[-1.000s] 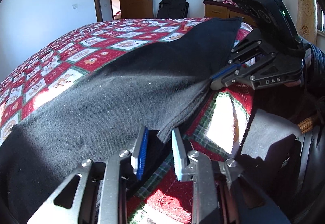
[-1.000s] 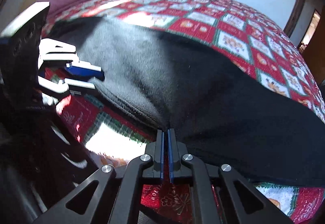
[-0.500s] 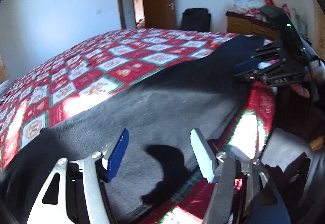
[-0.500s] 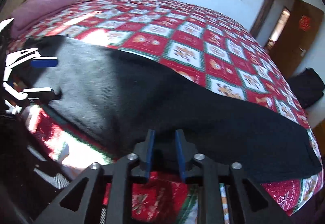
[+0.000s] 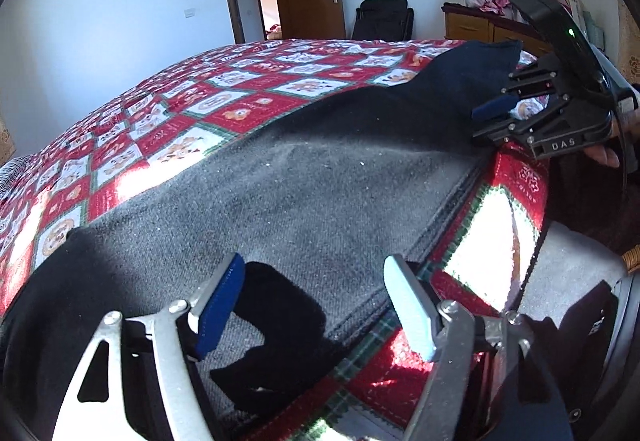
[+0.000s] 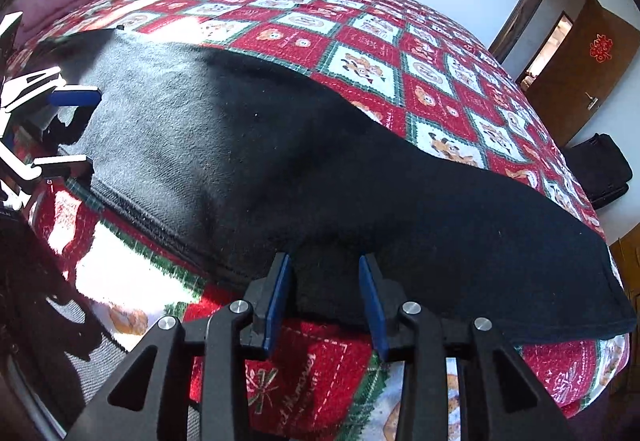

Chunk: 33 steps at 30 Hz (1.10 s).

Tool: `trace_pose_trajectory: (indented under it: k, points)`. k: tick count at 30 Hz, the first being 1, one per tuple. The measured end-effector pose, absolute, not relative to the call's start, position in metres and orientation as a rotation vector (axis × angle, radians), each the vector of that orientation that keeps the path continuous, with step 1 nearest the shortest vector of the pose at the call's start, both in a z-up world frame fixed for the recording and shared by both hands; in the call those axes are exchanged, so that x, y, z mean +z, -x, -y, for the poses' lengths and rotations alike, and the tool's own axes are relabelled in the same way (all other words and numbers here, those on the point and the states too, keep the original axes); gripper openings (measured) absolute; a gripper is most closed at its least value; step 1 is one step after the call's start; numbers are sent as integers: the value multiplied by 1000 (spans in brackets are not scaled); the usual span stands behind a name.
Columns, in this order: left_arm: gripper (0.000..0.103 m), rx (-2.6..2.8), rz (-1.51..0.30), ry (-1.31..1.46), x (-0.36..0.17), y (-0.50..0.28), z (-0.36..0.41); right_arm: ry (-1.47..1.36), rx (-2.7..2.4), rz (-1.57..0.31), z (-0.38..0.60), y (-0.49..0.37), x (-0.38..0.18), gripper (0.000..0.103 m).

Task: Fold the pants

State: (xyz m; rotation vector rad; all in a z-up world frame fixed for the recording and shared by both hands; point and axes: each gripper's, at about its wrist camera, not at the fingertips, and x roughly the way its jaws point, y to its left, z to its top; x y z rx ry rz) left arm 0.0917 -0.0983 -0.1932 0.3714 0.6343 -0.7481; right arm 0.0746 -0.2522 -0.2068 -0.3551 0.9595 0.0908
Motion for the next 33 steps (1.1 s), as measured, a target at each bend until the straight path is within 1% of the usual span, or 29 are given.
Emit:
trace_pose_trajectory:
  k: [5,6,8,10,12,14,16,17,19,22,26,29,31,32,33]
  points:
    - [75,-703,-585,-358,-179,-94,86,287,111,-903,247,-80,-178,38]
    - [75,-678,-574,-368,-178,-97,83,265,140,-892,241,-86,-173,39]
    - [75,-616,-568,-370,-176,-105,72,260,181,-874,225,-95,-172,42]
    - [76,-559,-579,-349,-177,-114,59,269,227,-856,204,-105,-176,42]
    - [79,-486,-594,-329,-180,-123,42,260,264,-887,187,-115,-188,42]
    - [84,-457,-633,-303,-190,-129,26,271,289,-962,174,-118,-208,43]
    - [86,-476,-653,-255,-198,-127,15,357,272,-931,164,-107,-215,43]
    - [89,-484,-647,-239,-198,-123,12,371,276,-942,163,-104,-215,43]
    - [92,-486,-636,-245,-201,-118,12,344,288,-976,167,-99,-214,43]
    - [99,-481,-625,-251,-204,-111,19,334,301,-976,172,-96,-215,43]
    - [99,-495,-639,-252,-194,-110,22,317,303,-963,177,-91,-208,44]
    - [100,-496,-597,-240,-180,-108,23,268,253,-907,195,-88,-196,45]
    - [102,-504,-583,-235,-176,-108,28,187,238,-889,213,-91,-189,47]
    - [103,-506,-590,-240,-178,-109,30,168,216,-892,221,-94,-189,50]
    - [103,-503,-604,-253,-183,-111,33,165,183,-896,229,-96,-190,51]
